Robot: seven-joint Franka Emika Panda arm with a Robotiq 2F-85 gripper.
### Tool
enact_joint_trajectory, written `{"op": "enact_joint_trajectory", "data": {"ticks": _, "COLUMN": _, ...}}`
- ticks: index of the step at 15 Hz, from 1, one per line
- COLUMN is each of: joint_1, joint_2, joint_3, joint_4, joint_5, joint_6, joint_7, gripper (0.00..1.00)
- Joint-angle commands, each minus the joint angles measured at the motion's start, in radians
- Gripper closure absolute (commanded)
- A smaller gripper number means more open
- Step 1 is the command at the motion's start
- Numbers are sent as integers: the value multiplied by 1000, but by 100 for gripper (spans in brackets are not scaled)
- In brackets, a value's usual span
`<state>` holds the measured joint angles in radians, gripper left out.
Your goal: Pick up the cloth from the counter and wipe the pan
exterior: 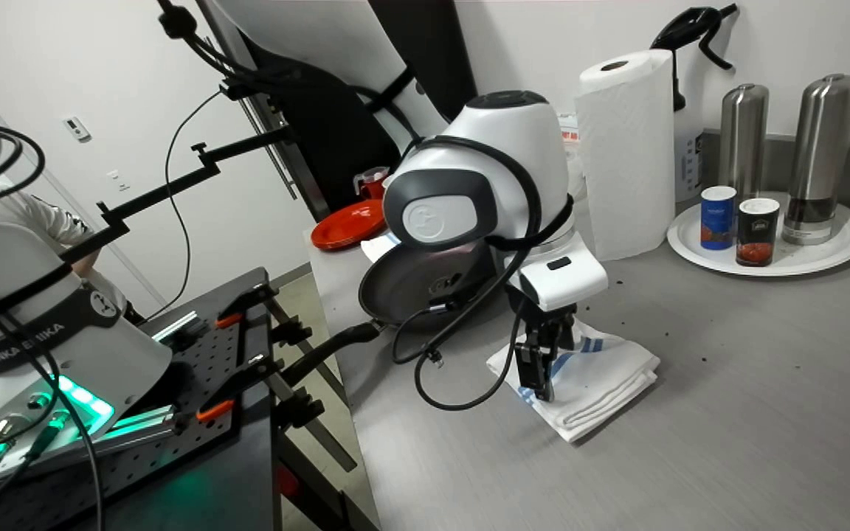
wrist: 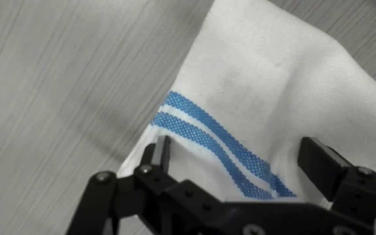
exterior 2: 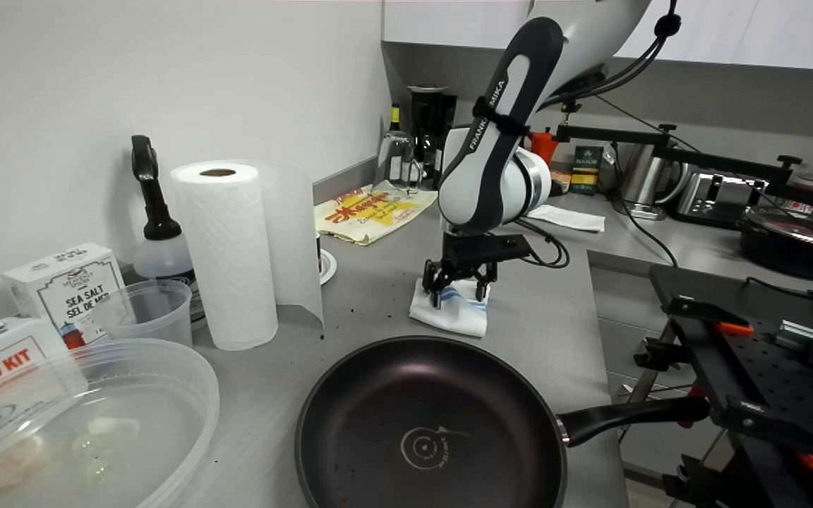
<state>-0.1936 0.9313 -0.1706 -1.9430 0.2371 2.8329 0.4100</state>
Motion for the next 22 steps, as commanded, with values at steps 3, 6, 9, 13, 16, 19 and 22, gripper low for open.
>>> {"op": "enact_joint_trajectory", "data": {"ticks": 3, "joint_1": 5, "joint_2": 13, "joint_3": 6, "joint_4": 16, "joint_5": 27, "joint_6": -12, "joint_7": -16, "gripper": 41}}
{"op": "enact_joint_trajectory", "data": {"ticks": 6, "joint_1": 8, "joint_2": 9, "joint_3": 7, "joint_4": 16, "joint_5": 26, "joint_6": -16, "joint_7": -15, "gripper": 63}}
{"op": "enact_joint_trajectory", "data": {"ticks": 9, "joint_1": 8, "joint_2": 5, "joint_3": 8, "joint_4": 16, "joint_5": 26, "joint_6": -17, "joint_7": -15, "gripper": 86}}
{"op": "enact_joint_trajectory", "data": {"ticks": 13, "joint_1": 7, "joint_2": 4, "joint_3": 9, "joint_4": 14, "joint_5": 27, "joint_6": -19, "joint_7": -15, "gripper": 96}}
{"op": "enact_joint_trajectory", "data": {"ticks": 16, "joint_1": 7, "joint_2": 3, "joint_3": 9, "joint_4": 12, "joint_5": 27, "joint_6": -20, "joint_7": -14, "gripper": 96}}
{"op": "enact_joint_trajectory", "data": {"ticks": 19, "joint_1": 16, "joint_2": -5, "joint_3": 6, "joint_4": 4, "joint_5": 25, "joint_6": -30, "joint_7": -10, "gripper": 96}}
{"op": "enact_joint_trajectory", "data": {"ticks": 22, "joint_1": 19, "joint_2": -31, "joint_3": 26, "joint_4": -16, "joint_5": 23, "joint_6": -32, "joint_7": -27, "gripper": 96}}
